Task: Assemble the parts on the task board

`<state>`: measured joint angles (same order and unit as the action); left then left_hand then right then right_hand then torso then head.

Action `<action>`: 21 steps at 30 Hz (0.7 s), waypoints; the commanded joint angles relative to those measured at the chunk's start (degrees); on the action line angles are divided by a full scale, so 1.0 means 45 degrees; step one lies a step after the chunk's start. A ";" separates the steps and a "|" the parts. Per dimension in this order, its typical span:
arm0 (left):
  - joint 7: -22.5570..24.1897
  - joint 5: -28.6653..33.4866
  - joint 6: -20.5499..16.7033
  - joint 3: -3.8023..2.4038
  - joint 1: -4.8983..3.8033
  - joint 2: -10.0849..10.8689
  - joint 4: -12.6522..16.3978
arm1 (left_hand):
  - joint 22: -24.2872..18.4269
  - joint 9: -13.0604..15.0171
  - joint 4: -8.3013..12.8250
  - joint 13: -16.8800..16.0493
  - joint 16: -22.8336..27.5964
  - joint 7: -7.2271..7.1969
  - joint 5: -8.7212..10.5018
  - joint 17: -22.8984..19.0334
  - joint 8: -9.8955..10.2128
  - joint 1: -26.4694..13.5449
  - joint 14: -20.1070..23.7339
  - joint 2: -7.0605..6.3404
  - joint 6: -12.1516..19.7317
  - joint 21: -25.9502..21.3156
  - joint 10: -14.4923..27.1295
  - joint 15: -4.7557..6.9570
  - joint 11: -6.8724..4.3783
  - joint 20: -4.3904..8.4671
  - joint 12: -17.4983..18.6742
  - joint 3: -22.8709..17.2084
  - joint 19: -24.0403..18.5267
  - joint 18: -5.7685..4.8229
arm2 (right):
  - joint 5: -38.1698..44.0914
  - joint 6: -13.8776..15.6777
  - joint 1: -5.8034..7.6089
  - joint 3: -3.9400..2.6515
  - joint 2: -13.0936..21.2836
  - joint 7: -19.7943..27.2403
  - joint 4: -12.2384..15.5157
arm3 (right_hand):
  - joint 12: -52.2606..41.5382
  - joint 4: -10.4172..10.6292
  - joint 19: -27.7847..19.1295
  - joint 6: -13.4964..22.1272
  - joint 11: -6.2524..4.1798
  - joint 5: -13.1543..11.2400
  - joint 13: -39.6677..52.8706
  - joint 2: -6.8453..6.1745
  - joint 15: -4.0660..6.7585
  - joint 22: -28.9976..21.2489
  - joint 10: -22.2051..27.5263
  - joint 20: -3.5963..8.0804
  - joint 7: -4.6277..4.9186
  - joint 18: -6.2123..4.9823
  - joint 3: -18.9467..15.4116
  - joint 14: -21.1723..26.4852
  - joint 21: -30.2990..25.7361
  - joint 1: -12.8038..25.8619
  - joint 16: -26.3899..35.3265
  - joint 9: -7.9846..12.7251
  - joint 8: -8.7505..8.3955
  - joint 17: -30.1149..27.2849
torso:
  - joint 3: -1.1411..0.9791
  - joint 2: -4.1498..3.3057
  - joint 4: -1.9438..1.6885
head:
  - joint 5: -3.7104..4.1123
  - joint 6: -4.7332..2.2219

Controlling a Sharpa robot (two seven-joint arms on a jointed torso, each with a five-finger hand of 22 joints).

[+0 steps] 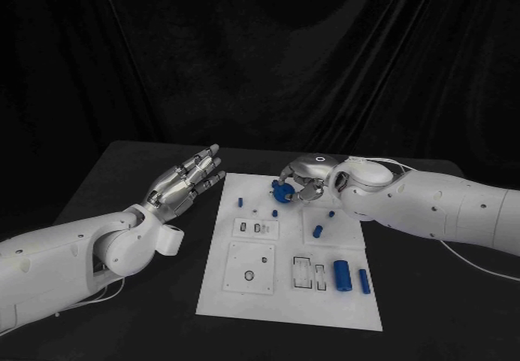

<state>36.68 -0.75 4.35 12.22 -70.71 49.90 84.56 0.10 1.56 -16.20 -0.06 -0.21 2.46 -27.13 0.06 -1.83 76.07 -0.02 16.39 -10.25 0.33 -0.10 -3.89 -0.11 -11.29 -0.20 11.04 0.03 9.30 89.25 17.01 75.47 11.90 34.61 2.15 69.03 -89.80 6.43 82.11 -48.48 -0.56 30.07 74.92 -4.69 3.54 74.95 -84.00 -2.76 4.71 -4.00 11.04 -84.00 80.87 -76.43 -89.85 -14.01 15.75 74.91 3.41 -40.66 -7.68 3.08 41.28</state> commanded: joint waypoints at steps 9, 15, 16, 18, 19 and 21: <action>0.0064 -0.0013 0.0241 -0.0012 0.0014 -0.0069 0.0022 | -0.0002 0.0011 0.0012 0.0012 0.0046 -0.0045 -0.0097 -0.0013 -0.0059 0.0151 0.0004 0.0006 -0.0031 -0.0050 0.0021 -0.0121 0.0036 -0.0047 0.0044 -0.0102 0.0018 0.0225 | -0.0087 -0.0360 0.0002 -0.0009 -0.0864 0.0367 -0.0869 | -0.0045 0.0087 0.0083 0.0190 0.0133 -0.0086 0.3352 -0.0015 -0.0051 0.1627 -0.1334 -0.0061 0.0082 0.0243 0.0085 -0.1334 0.0032 0.0115 -0.0034 -0.2431 0.1361 0.3353 | 0.0000 -0.0018 -0.0022 | 0.0048 0.0051; 0.0037 -0.0013 0.0263 -0.0012 0.0014 -0.0089 -0.0005 | -0.0002 0.0011 0.0012 0.0012 0.0046 -0.0045 -0.0097 -0.0013 -0.0059 0.0151 0.0004 0.0006 -0.0031 -0.0050 0.0021 -0.0121 0.0036 -0.0047 0.0044 -0.0102 0.0018 0.0225 | -0.0088 -0.0471 -0.0004 -0.0009 -0.1070 0.0376 -0.1093 | -0.0045 0.0088 0.0044 0.0313 0.0162 -0.0134 0.3352 -0.0028 -0.0081 0.1594 -0.1334 -0.0087 0.0116 0.0228 0.0163 -0.1334 -0.0024 0.0134 -0.0034 -0.2390 0.1243 0.3353 | -0.0013 -0.0027 -0.0006 | 0.0078 0.0067; 0.0035 -0.0013 0.0268 -0.0012 0.0014 -0.0095 -0.0010 | -0.0001 0.0011 0.0016 0.0012 0.0046 -0.0045 -0.0109 -0.0013 -0.0060 0.0160 0.0004 0.0003 -0.0029 -0.0048 0.0021 -0.0126 0.0035 -0.0049 0.0044 -0.0107 0.0019 0.0226 | -0.0088 -0.0488 -0.0005 -0.0009 -0.1094 0.0374 -0.1122 | -0.0045 0.0090 0.0033 0.0351 0.0171 -0.0156 0.3352 -0.0036 -0.0089 0.1585 -0.1334 -0.0095 0.0127 0.0224 0.0184 -0.1334 -0.0040 0.0145 -0.0034 -0.2375 0.1203 0.3353 | -0.0005 -0.0031 -0.0009 | 0.0091 0.0075; 0.0029 -0.0013 0.0283 -0.0012 0.0014 -0.0113 -0.0023 | 0.0000 0.0010 0.0019 0.0012 0.0046 -0.0045 -0.0117 -0.0013 -0.0060 0.0167 0.0004 0.0002 -0.0028 -0.0047 0.0021 -0.0129 0.0035 -0.0051 0.0044 -0.0111 0.0021 0.0226 | -0.0088 -0.0532 -0.0005 -0.0009 -0.1137 0.0368 -0.1173 | -0.0045 0.0104 0.0002 0.0488 0.0214 -0.0204 0.3352 -0.0061 -0.0113 0.1563 -0.1334 -0.0126 0.0160 0.0215 0.0255 -0.1334 -0.0085 0.0186 -0.0034 -0.2305 0.1038 0.3353 | 0.0007 -0.0046 -0.0012 | 0.0098 0.0059; 0.0026 -0.0013 0.0291 -0.0012 0.0014 -0.0122 -0.0027 | 0.0000 0.0010 0.0019 0.0012 0.0046 -0.0045 -0.0117 -0.0013 -0.0060 0.0167 0.0004 0.0002 -0.0028 -0.0047 0.0021 -0.0129 0.0035 -0.0051 0.0044 -0.0111 0.0021 0.0226 | -0.0088 -0.0552 -0.0006 -0.0009 -0.1151 0.0366 -0.1190 | -0.0045 0.0109 -0.0009 0.0530 0.0216 -0.0220 0.3352 -0.0076 -0.0126 0.1554 -0.1334 -0.0132 0.0175 0.0210 0.0274 -0.1334 -0.0102 0.0201 -0.0034 -0.2280 0.0981 0.3353 | 0.0006 -0.0049 -0.0010 | 0.0097 0.0061; 0.0022 -0.0013 0.0305 -0.0012 0.0014 -0.0138 -0.0036 | 0.0000 0.0010 0.0019 0.0012 0.0046 -0.0045 -0.0117 -0.0013 -0.0060 0.0167 0.0004 0.0002 -0.0028 -0.0047 0.0021 -0.0129 0.0035 -0.0051 0.0044 -0.0111 0.0021 0.0226 | -0.0088 -0.0594 -0.0006 -0.0009 -0.1173 0.0368 -0.1215 | -0.0045 0.0143 -0.0040 0.0824 0.0250 -0.0362 0.3352 -0.0136 -0.0155 0.1538 -0.1334 -0.0173 0.0208 0.0198 0.0394 -0.1334 -0.0156 0.0283 -0.0034 -0.2089 0.0592 0.3353 | 0.0000 -0.0050 0.0000 | 0.0090 0.0066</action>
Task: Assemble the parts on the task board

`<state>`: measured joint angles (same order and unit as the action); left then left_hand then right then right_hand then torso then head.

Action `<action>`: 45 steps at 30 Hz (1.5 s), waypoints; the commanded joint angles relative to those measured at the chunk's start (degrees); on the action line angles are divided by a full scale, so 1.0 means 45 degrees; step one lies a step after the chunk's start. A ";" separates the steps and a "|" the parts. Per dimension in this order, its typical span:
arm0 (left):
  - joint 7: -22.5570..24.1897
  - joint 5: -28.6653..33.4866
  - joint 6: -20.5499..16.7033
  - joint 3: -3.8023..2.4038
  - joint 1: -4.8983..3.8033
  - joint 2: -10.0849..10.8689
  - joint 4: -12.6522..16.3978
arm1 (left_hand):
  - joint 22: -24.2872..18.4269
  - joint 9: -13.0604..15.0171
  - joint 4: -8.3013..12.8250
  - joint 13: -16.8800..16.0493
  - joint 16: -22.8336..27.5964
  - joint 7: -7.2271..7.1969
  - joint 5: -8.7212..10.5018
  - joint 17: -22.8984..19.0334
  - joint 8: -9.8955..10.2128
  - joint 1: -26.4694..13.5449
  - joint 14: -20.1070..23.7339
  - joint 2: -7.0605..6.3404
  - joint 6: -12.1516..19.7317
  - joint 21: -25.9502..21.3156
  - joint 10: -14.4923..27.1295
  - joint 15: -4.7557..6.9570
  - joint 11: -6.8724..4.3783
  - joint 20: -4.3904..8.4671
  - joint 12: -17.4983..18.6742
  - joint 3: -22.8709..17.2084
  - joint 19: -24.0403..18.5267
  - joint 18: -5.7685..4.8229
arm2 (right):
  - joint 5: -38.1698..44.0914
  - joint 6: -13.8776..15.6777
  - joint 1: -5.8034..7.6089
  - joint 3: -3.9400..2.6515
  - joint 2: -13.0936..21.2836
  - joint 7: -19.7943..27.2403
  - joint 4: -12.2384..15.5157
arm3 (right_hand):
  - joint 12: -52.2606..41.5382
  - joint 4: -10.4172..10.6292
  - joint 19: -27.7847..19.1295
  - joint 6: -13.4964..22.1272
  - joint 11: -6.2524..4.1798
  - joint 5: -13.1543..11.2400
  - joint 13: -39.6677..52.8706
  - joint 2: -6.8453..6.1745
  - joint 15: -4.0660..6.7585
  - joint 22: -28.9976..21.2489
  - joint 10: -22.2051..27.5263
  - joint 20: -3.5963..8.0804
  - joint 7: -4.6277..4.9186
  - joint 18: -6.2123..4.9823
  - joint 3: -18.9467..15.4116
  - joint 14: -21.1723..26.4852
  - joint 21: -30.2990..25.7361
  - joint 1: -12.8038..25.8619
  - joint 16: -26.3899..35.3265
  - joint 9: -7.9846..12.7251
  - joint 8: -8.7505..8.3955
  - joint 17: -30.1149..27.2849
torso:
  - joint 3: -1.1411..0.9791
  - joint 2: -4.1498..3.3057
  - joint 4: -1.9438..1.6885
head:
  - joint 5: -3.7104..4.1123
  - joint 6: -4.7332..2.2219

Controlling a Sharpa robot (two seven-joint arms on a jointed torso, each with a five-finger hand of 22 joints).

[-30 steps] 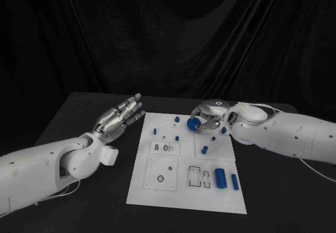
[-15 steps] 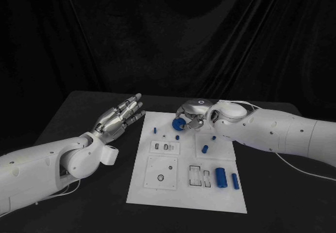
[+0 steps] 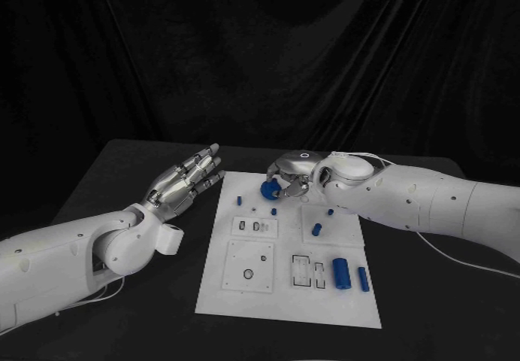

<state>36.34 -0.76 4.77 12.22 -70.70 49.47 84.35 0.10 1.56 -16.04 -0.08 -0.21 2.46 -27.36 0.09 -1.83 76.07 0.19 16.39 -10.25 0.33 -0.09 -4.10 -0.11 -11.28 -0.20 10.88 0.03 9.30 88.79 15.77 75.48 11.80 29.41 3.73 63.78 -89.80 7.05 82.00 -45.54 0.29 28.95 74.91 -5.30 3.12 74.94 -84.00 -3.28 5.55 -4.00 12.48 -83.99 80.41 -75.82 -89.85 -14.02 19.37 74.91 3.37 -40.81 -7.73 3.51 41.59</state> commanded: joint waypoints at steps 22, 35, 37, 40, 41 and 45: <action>0.0070 -0.0011 0.0247 -0.0012 0.0017 -0.0057 -0.0070 | -0.0001 0.0011 -0.0007 0.0017 0.0046 -0.0044 -0.0088 -0.0019 -0.0061 0.0188 -0.0042 -0.0003 -0.0023 -0.0049 0.0021 -0.0089 0.0035 -0.0057 0.0044 -0.0086 0.0019 0.0227 | -0.0029 0.0444 -0.0003 0.0014 0.0266 0.0273 0.0143 | -0.0045 0.0096 -0.0537 0.4013 -0.0227 -0.2070 0.3353 -0.0021 0.0141 0.1114 -0.1334 0.0096 -0.0348 -0.0013 0.0022 -0.1336 -0.1006 0.0719 -0.0034 0.0838 -0.3478 0.3353 | -0.0002 0.0047 0.0033 | -0.0044 0.0037; 0.0052 -0.0011 0.0176 -0.0010 0.0022 0.0105 -0.0038 | 0.0003 0.0016 0.0018 0.0017 0.0046 -0.0043 -0.0119 -0.0019 -0.0072 0.0224 -0.0042 -0.0027 -0.0055 -0.0044 0.0021 -0.0100 0.0038 -0.0063 0.0044 -0.0096 0.0024 0.0228 | -0.1301 0.1471 0.0808 0.0017 0.3406 -0.0228 0.2915 | -0.0045 0.0235 0.0257 0.0073 -0.0039 -0.3447 0.3353 0.0120 0.0031 0.1842 -0.1334 0.0029 -0.0072 0.0240 -0.0352 -0.1336 -0.0143 0.0648 -0.0034 0.0176 -0.2427 0.3353 | -0.0002 0.0052 0.0040 | 0.0019 -0.0018; 0.0049 -0.0011 0.0178 -0.0010 0.0022 0.0088 -0.0046 | 0.0003 0.0016 0.0018 0.0017 0.0046 -0.0043 -0.0119 -0.0019 -0.0072 0.0224 -0.0042 -0.0027 -0.0055 -0.0044 0.0021 -0.0100 0.0038 -0.0063 0.0044 -0.0096 0.0024 0.0228 | -0.1323 0.1434 0.0869 0.0018 0.3919 -0.0366 0.3237 | -0.0045 0.0289 0.0359 -0.0051 -0.0050 -0.3789 0.3353 0.0110 0.0034 0.1952 -0.1334 0.0030 -0.0091 0.0277 -0.0444 -0.1336 -0.0003 0.0653 -0.0034 0.0130 -0.2364 0.3353 | 0.0004 0.0062 0.0048 | 0.0047 -0.0018; 0.0054 -0.0011 0.0191 -0.0010 0.0024 0.0070 -0.0055 | 0.0003 0.0016 0.0018 0.0017 0.0046 -0.0043 -0.0119 -0.0019 -0.0072 0.0224 -0.0042 -0.0027 -0.0055 -0.0044 0.0021 -0.0100 0.0038 -0.0063 0.0044 -0.0096 0.0024 0.0228 | -0.1322 0.1380 0.0894 0.0020 0.4355 -0.0471 0.3446 | -0.0045 0.0299 0.0432 -0.0064 -0.0053 -0.3843 0.3353 0.0102 0.0038 0.2026 -0.1334 0.0032 -0.0096 0.0306 -0.0466 -0.1336 0.0104 0.0647 -0.0034 0.0122 -0.2356 0.3353 | 0.0013 0.0069 0.0045 | 0.0063 -0.0011; 0.0054 -0.0011 0.0198 -0.0010 0.0026 0.0067 -0.0058 | 0.0003 0.0016 0.0018 0.0017 0.0046 -0.0043 -0.0119 -0.0019 -0.0072 0.0224 -0.0042 -0.0027 -0.0055 -0.0044 0.0021 -0.0100 0.0038 -0.0063 0.0044 -0.0096 0.0024 0.0228 | -0.1270 0.1338 0.0888 0.0021 0.4558 -0.0542 0.3521 | -0.0045 0.0309 0.0487 -0.0070 -0.0059 -0.3844 0.3353 0.0093 0.0041 0.2083 -0.1334 0.0033 -0.0109 0.0329 -0.0482 -0.1336 0.0186 0.0648 -0.0034 0.0118 -0.2352 0.3353 | 0.0011 0.0064 0.0047 | 0.0055 -0.0006; 0.0049 -0.0011 0.0216 -0.0010 0.0036 0.0064 -0.0056 | 0.0003 0.0016 0.0027 0.0017 0.0046 -0.0041 -0.0124 -0.0019 -0.0072 0.0235 -0.0042 -0.0036 -0.0048 -0.0043 0.0021 -0.0106 0.0038 -0.0064 0.0044 -0.0097 0.0025 0.0229 | -0.0897 0.1353 0.0741 0.0024 0.5161 -0.0679 0.3685 | -0.0045 0.0383 0.0508 0.0011 -0.0102 -0.3873 0.3353 0.0056 0.0073 0.2111 -0.1334 0.0053 -0.0162 0.0333 -0.0554 -0.1336 0.0212 0.0668 -0.0034 0.0132 -0.2397 0.3353 | 0.0009 0.0061 0.0072 | 0.0032 -0.0008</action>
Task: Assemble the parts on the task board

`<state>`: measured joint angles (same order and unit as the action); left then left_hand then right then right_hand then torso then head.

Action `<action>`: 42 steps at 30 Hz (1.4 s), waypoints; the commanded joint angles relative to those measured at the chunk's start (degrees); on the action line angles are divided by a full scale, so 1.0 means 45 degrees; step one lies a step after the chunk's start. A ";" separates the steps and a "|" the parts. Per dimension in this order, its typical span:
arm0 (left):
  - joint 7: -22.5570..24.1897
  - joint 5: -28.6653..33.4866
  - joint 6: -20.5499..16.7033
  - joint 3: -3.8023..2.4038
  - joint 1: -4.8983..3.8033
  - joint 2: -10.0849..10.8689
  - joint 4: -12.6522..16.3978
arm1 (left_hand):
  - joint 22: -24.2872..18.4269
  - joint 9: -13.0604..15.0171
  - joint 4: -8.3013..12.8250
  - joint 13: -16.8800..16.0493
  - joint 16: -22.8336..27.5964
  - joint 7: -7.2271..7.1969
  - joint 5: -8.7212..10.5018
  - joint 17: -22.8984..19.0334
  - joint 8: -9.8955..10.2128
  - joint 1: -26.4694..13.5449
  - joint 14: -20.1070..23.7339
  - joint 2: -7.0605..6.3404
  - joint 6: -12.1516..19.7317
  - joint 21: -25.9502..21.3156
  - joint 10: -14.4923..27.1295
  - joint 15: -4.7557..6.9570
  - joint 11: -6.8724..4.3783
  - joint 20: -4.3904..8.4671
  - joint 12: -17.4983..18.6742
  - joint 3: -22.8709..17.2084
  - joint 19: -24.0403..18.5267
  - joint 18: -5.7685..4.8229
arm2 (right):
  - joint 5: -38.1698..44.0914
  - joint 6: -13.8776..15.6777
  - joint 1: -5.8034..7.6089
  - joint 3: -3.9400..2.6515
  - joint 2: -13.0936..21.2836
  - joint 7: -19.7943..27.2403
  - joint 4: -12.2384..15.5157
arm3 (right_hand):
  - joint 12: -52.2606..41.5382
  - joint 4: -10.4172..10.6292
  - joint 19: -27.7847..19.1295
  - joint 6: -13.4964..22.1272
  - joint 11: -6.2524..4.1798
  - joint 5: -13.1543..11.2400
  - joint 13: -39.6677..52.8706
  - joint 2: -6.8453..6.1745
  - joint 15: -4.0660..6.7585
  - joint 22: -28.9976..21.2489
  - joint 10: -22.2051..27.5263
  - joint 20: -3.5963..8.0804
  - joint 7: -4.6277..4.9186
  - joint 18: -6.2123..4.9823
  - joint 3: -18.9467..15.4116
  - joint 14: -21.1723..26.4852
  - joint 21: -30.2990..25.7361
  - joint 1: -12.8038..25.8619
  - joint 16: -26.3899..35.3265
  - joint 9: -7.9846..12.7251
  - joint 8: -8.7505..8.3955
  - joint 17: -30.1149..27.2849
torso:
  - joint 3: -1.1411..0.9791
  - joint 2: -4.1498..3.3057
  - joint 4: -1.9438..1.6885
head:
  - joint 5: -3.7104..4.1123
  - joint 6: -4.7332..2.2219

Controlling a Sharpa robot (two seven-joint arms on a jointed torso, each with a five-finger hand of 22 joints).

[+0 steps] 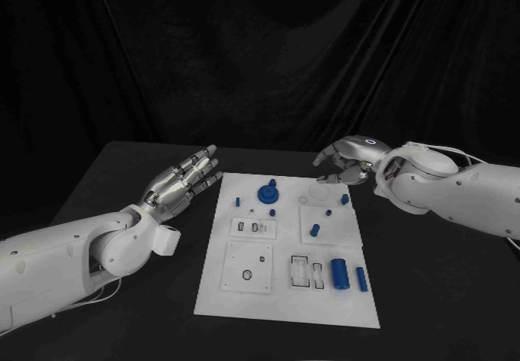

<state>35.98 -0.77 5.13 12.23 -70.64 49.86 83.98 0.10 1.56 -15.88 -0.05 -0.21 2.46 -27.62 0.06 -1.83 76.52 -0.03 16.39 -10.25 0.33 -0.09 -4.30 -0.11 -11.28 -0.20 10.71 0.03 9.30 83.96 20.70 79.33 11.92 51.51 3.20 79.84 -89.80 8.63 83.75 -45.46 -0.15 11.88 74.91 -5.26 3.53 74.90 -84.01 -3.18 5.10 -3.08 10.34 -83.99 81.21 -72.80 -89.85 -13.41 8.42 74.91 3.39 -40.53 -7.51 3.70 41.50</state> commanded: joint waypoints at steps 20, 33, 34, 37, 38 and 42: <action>0.0085 -0.0009 0.0208 -0.0013 0.0088 -0.0014 0.0013 | 0.0003 0.0009 0.0036 0.0012 0.0046 -0.0037 -0.0138 -0.0012 -0.0065 0.0193 0.0006 -0.0057 -0.0005 -0.0042 0.0021 -0.0078 0.0038 -0.0067 0.0044 -0.0079 0.0026 0.0228 | 0.0639 0.0670 -0.1251 0.0004 0.1323 -0.0654 -0.0323 | -0.0045 0.0318 0.0145 0.0484 -0.0098 -0.0185 0.3353 -0.0186 0.0071 0.2173 -0.1332 0.0113 -0.0159 0.0134 -0.0283 -0.1335 0.0054 -0.0102 -0.0034 0.0180 -0.0257 0.3354 | -0.0008 -0.0003 0.0016 | 0.0064 0.0120; 0.0060 -0.0009 0.0274 -0.0013 0.0131 -0.0022 -0.0020 | 0.0003 0.0009 0.0045 0.0012 0.0046 -0.0035 -0.0153 -0.0012 -0.0065 0.0206 0.0006 -0.0058 -0.0006 -0.0042 0.0021 -0.0081 0.0038 -0.0069 0.0044 -0.0084 0.0026 0.0227 | 0.0678 0.0590 -0.1509 0.0006 0.1164 -0.0686 -0.0729 | -0.0045 0.0583 0.0114 0.0407 -0.0112 -0.0555 0.3353 -0.0345 0.0091 0.2161 -0.1332 0.0139 -0.0168 0.0120 -0.0385 -0.1335 -0.0010 -0.0230 -0.0034 0.0206 -0.0213 0.3354 | 0.0001 0.0008 -0.0003 | 0.0074 0.0163; 0.0058 -0.0009 0.0277 -0.0013 0.0133 -0.0023 -0.0021 | 0.0003 0.0009 0.0045 0.0012 0.0046 -0.0035 -0.0153 -0.0012 -0.0065 0.0206 0.0006 -0.0058 -0.0006 -0.0042 0.0021 -0.0081 0.0038 -0.0069 0.0044 -0.0084 0.0026 0.0227 | 0.0678 0.0577 -0.1516 0.0006 0.1158 -0.0692 -0.0744 | -0.0045 0.0583 0.0114 0.0407 -0.0112 -0.0555 0.3353 -0.0345 0.0091 0.2161 -0.1332 0.0139 -0.0168 0.0120 -0.0385 -0.1335 -0.0010 -0.0230 -0.0034 0.0206 -0.0213 0.3354 | 0.0001 0.0009 -0.0003 | 0.0071 0.0163; 0.0049 -0.0009 0.0290 -0.0013 0.0139 -0.0026 -0.0029 | 0.0004 0.0008 0.0054 0.0012 0.0046 -0.0034 -0.0166 -0.0012 -0.0063 0.0218 0.0006 -0.0059 0.0004 -0.0042 0.0021 -0.0084 0.0038 -0.0070 0.0044 -0.0089 0.0027 0.0227 | 0.0680 0.0518 -0.1548 0.0006 0.1123 -0.0713 -0.0821 | -0.0045 0.0597 0.0101 0.0401 -0.0112 -0.0578 0.3353 -0.0354 0.0091 0.2150 -0.1332 0.0141 -0.0168 0.0114 -0.0388 -0.1335 -0.0032 -0.0251 -0.0034 0.0207 -0.0209 0.3354 | -0.0003 0.0008 -0.0009 | 0.0076 0.0168; 0.0047 -0.0009 0.0293 -0.0013 0.0141 -0.0027 -0.0032 | 0.0004 0.0008 0.0054 0.0012 0.0046 -0.0034 -0.0166 -0.0012 -0.0063 0.0218 0.0006 -0.0059 0.0004 -0.0042 0.0021 -0.0084 0.0038 -0.0070 0.0044 -0.0089 0.0027 0.0227 | 0.0681 0.0507 -0.1556 0.0006 0.1113 -0.0715 -0.0843 | -0.0045 0.0600 0.0107 0.0397 -0.0112 -0.0583 0.3353 -0.0358 0.0092 0.2157 -0.1332 0.0141 -0.0168 0.0118 -0.0387 -0.1335 -0.0022 -0.0266 -0.0034 0.0207 -0.0207 0.3354 | -0.0001 0.0010 -0.0012 | 0.0083 0.0171; 0.0043 -0.0009 0.0310 -0.0013 0.0148 -0.0039 -0.0049 | 0.0004 0.0008 0.0054 0.0012 0.0046 -0.0034 -0.0166 -0.0012 -0.0063 0.0218 0.0006 -0.0059 0.0004 -0.0042 0.0021 -0.0084 0.0038 -0.0070 0.0044 -0.0089 0.0027 0.0227 | 0.0683 0.0477 -0.1603 0.0006 0.1069 -0.0711 -0.0916 | -0.0045 0.0609 0.0096 0.0382 -0.0112 -0.0580 0.3353 -0.0361 0.0094 0.2148 -0.1332 0.0143 -0.0168 0.0113 -0.0374 -0.1335 -0.0043 -0.0347 -0.0034 0.0209 -0.0197 0.3354 | -0.0001 0.0014 -0.0020 | 0.0100 0.0184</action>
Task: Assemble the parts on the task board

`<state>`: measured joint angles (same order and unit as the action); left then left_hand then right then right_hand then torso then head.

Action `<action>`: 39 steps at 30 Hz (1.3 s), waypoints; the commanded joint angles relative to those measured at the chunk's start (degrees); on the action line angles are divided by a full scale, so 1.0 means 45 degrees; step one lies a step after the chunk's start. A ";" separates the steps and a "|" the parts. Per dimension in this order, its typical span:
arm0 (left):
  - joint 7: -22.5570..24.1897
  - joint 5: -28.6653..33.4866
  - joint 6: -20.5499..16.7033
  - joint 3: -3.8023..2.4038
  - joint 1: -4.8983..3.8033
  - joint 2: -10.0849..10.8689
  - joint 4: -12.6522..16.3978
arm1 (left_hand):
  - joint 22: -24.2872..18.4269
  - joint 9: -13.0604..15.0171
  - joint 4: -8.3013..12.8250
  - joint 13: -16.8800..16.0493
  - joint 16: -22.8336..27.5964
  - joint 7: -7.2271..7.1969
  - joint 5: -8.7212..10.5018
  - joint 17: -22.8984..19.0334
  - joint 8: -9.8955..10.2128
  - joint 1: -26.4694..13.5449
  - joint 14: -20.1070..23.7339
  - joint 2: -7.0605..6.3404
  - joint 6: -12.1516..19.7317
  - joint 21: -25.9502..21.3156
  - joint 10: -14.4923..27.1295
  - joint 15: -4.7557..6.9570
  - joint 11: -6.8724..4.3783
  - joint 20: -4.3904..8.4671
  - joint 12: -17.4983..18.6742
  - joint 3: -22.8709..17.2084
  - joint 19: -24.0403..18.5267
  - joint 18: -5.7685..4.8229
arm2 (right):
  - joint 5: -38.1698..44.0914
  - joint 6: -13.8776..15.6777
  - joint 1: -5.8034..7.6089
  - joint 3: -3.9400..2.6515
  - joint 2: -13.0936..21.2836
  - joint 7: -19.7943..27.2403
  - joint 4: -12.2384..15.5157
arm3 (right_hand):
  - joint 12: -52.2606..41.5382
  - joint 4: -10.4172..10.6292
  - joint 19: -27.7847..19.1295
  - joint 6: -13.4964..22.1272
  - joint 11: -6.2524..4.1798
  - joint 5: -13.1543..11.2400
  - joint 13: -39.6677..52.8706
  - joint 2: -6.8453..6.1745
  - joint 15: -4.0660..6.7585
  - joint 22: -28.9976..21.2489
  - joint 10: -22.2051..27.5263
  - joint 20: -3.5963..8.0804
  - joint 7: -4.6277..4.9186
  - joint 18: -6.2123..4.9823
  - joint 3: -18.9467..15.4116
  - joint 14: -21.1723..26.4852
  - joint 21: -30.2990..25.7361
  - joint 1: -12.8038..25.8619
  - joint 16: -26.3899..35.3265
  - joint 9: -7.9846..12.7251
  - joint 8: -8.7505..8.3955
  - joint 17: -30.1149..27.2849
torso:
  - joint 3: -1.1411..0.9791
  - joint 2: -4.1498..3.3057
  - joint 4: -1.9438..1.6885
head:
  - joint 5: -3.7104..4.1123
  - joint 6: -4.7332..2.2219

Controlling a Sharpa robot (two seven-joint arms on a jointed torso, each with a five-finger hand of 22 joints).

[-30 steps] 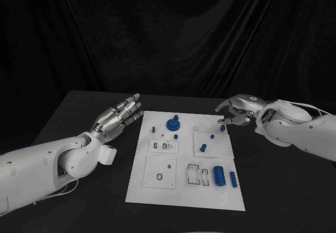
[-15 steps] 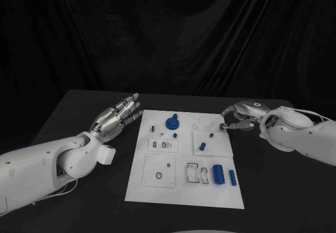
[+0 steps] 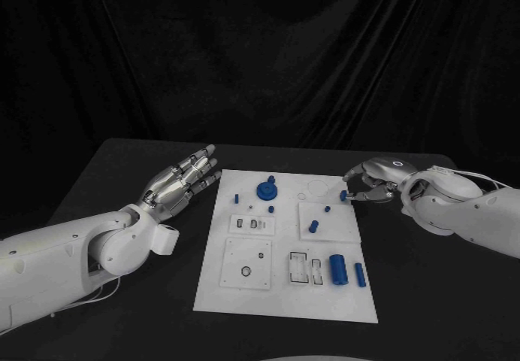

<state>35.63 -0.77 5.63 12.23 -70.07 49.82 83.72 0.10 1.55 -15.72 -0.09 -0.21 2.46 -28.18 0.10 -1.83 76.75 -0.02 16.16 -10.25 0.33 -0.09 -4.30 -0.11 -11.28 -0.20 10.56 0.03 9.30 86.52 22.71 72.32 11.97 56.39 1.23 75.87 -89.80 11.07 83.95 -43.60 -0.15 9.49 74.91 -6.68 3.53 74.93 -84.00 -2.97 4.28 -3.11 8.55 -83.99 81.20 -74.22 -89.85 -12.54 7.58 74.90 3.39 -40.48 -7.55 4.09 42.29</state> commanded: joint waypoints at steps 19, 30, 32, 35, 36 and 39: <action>0.0050 -0.0008 0.0306 -0.0012 0.0048 -0.0063 -0.0032 | 0.0007 0.0007 0.0038 0.0020 0.0046 -0.0034 -0.0073 -0.0021 -0.0062 0.0194 0.0005 -0.0004 0.0014 -0.0037 0.0021 -0.0093 0.0037 -0.0077 0.0044 -0.0069 0.0032 0.0226 | 0.0120 -0.0060 -0.0225 -0.0004 -0.0280 -0.0198 -0.0243 | -0.0045 0.0204 0.0025 -0.0601 -0.0128 0.0258 0.3354 -0.0043 0.0108 0.2146 -0.1333 0.0113 -0.0001 0.0107 0.0061 -0.1335 -0.0123 -0.0553 -0.0034 -0.0154 0.0344 0.3355 | 0.0003 -0.0001 -0.0003 | 0.0015 0.0032; -0.0011 -0.0008 0.0386 -0.0012 0.0063 -0.0078 -0.0052 | 0.0012 0.0008 0.0055 0.0020 0.0046 -0.0035 -0.0099 -0.0021 -0.0063 0.0220 0.0005 0.0009 0.0016 -0.0032 0.0021 -0.0099 0.0035 -0.0085 0.0044 -0.0089 0.0038 0.0226 | 0.0123 -0.0080 -0.0280 -0.0004 -0.0404 -0.0234 -0.0355 | -0.0045 0.0207 0.0016 -0.1174 -0.0162 0.0762 0.3354 -0.0003 0.0141 0.2162 -0.1333 0.0144 -0.0036 0.0099 0.0056 -0.1335 -0.0187 -0.0907 -0.0034 -0.0607 0.1036 0.3355 | 0.0003 -0.0002 -0.0002 | 0.0027 0.0081; -0.0024 -0.0008 0.0405 -0.0012 0.0065 -0.0081 -0.0054 | 0.0012 0.0008 0.0055 0.0020 0.0046 -0.0035 -0.0099 -0.0021 -0.0063 0.0220 0.0005 0.0009 0.0016 -0.0032 0.0021 -0.0099 0.0035 -0.0085 0.0044 -0.0089 0.0038 0.0226 | 0.0123 -0.0092 -0.0291 -0.0004 -0.0432 -0.0249 -0.0379 | -0.0045 0.0201 0.0019 -0.1197 -0.0163 0.0776 0.3354 0.0000 0.0142 0.2166 -0.1333 0.0146 -0.0039 0.0100 0.0054 -0.1335 -0.0185 -0.0926 -0.0034 -0.0640 0.1088 0.3355 | 0.0003 -0.0002 -0.0002 | 0.0027 0.0081; -0.0043 -0.0008 0.0429 -0.0012 0.0068 -0.0081 -0.0054 | 0.0012 0.0008 0.0055 0.0020 0.0046 -0.0035 -0.0099 -0.0021 -0.0063 0.0220 0.0005 0.0009 0.0016 -0.0032 0.0021 -0.0099 0.0035 -0.0085 0.0044 -0.0089 0.0038 0.0226 | 0.0123 -0.0102 -0.0314 -0.0004 -0.0469 -0.0266 -0.0414 | -0.0045 0.0187 0.0016 -0.1261 -0.0166 0.0805 0.3354 0.0017 0.0145 0.2166 -0.1333 0.0150 -0.0040 0.0098 0.0048 -0.1335 -0.0199 -0.0968 -0.0034 -0.0733 0.1228 0.3355 | 0.0002 -0.0002 0.0002 | 0.0023 0.0096; -0.0048 -0.0008 0.0435 -0.0012 0.0069 -0.0081 -0.0054 | 0.0012 0.0008 0.0055 0.0020 0.0046 -0.0035 -0.0099 -0.0021 -0.0063 0.0220 0.0005 0.0009 0.0016 -0.0032 0.0021 -0.0099 0.0035 -0.0085 0.0044 -0.0089 0.0038 0.0226 | 0.0123 -0.0105 -0.0321 -0.0004 -0.0480 -0.0271 -0.0424 | -0.0045 0.0187 0.0016 -0.1261 -0.0166 0.0805 0.3354 0.0017 0.0145 0.2166 -0.1333 0.0150 -0.0040 0.0098 0.0048 -0.1335 -0.0199 -0.0968 -0.0034 -0.0733 0.1228 0.3355 | 0.0002 -0.0001 -0.0002 | 0.0025 0.0098; -0.0069 -0.0008 0.0457 -0.0012 0.0073 -0.0080 -0.0057 | 0.0013 0.0009 0.0063 0.0020 0.0046 -0.0035 -0.0111 -0.0021 -0.0065 0.0233 0.0005 0.0014 0.0013 -0.0029 0.0021 -0.0103 0.0035 -0.0091 0.0044 -0.0099 0.0040 0.0227 | 0.0123 -0.0117 -0.0345 -0.0004 -0.0521 -0.0279 -0.0464 | -0.0045 0.0160 0.0001 -0.1276 -0.0168 0.0871 0.3354 0.0043 0.0148 0.2156 -0.1333 0.0154 -0.0042 0.0091 0.0053 -0.1335 -0.0232 -0.1024 -0.0034 -0.0816 0.1345 0.3355 | 0.0002 -0.0002 -0.0005 | 0.0023 0.0105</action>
<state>34.97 -0.78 6.66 12.23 -69.83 49.57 83.39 0.10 1.55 -15.56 -0.07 -0.21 2.46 -28.46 0.07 -1.83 77.21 -0.02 16.17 -10.25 0.33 -0.09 -4.29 -0.11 -11.28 -0.20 10.40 0.03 9.30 86.68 22.43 70.94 11.97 54.08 1.13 73.89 -89.80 11.70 83.95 -49.04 -0.56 13.08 74.91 -6.56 3.94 74.90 -84.00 -2.56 4.18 -3.12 8.86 -84.00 80.32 -78.35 -89.85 -16.14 13.44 74.93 3.40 -40.48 -7.56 4.20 42.75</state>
